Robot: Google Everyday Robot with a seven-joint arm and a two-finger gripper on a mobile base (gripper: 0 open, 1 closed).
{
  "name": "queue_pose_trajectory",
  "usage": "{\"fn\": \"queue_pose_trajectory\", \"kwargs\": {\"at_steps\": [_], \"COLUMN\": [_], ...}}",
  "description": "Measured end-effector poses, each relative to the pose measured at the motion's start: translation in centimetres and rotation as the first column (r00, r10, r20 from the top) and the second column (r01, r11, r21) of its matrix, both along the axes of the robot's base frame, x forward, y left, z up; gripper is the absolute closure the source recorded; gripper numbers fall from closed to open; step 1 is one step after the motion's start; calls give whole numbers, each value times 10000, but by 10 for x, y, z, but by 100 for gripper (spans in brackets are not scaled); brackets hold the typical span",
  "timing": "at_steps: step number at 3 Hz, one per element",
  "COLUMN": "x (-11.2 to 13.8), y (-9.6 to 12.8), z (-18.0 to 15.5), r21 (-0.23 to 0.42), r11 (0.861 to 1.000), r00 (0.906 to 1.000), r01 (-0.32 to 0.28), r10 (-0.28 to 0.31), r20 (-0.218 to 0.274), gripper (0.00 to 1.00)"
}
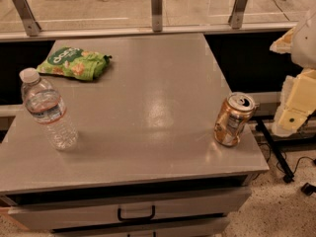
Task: Move water bottle near green rice chip bag
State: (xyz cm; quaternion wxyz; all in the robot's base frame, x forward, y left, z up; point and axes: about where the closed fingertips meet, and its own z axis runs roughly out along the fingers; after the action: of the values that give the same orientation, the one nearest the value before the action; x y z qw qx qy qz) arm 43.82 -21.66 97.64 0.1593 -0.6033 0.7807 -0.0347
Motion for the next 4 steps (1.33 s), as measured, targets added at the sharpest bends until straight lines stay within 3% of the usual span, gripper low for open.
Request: {"fn": "queue_pose_trajectory", "kwargs": {"at_steps": [1,2,3,4], "x": [0,4,14,12], "y": [0,15,83,169], "z": [0,1,-4,-7], "r21": [0,365,1364,2508], "r11": [10000,9986,9763,9102], "r00": [10000,9992,9857,9438], "r01": [0,-384,-1679,-3296], "r10": [0,380,1648,3245], "r20": [2,110,339,627], "gripper": [0,0,0,0]}}
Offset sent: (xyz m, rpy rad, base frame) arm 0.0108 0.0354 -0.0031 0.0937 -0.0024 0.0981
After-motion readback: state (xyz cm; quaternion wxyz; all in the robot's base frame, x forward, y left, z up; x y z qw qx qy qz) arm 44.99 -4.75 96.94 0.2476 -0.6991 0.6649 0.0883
